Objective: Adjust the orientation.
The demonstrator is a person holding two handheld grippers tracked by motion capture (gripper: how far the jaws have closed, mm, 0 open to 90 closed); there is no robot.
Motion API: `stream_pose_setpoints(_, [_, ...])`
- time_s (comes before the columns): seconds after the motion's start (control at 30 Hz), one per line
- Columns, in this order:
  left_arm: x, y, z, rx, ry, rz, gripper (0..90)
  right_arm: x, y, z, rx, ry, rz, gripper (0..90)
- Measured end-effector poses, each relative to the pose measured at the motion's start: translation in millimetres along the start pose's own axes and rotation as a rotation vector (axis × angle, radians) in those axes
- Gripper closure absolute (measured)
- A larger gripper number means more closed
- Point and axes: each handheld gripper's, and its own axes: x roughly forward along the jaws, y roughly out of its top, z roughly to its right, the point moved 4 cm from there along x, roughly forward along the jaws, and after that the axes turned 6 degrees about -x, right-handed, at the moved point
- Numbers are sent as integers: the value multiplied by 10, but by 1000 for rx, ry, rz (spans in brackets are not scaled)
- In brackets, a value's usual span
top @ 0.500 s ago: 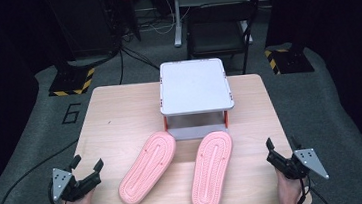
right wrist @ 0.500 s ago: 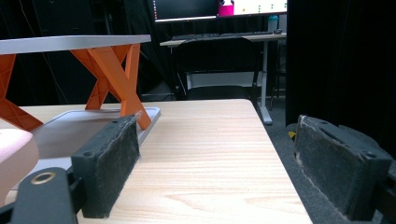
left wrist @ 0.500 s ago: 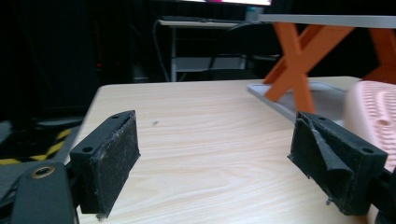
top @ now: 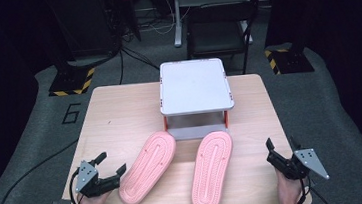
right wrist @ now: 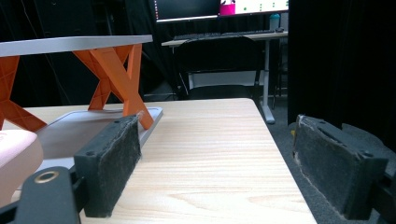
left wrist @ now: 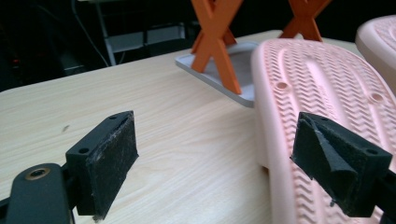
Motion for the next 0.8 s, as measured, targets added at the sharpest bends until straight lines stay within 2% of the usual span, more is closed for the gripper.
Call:
stream_pose_setpoints(0.03, [16, 55, 52, 6, -12, -2, 133, 0, 0, -8, -1, -1, -1, 152])
stream_pose_setpoints(0.13, [18, 150, 116, 20, -10, -9, 137, -4, 6, -15, -4, -2, 0, 153])
stream_pose_setpoints(0.2, [12, 260, 234, 10, -52, 11, 144, 0, 4, -24, -9, 6, -3, 153])
stream_pose_setpoints(0.23, [15, 315, 333, -2, -92, 15, 149, 0, 4, -27, -9, 6, -3, 153])
stream_pose_setpoints(0.3, [52, 374, 516, 2, -165, 21, 158, 6, 5, -39, -12, 6, -3, 153])
stream_pose_setpoints(0.4, [146, 381, 726, 15, -235, -26, 183, 10, 10, -52, -17, 10, -3, 153])
stream_pose_setpoints(0.47, [242, 344, 825, 4, -265, -69, 188, 8, 11, -47, -24, 5, 1, 153])
stream_pose_setpoints(0.63, [474, 212, 860, 27, -237, -212, 186, -8, 11, 9, -5, -11, 5, 154])
stream_pose_setpoints(0.67, [506, 191, 837, 16, -233, -223, 184, -10, 11, 14, 3, -10, 6, 154])
stream_pose_setpoints(0.8, [524, 198, 756, -8, -209, -217, 188, -10, 7, 29, 4, -14, 2, 154])
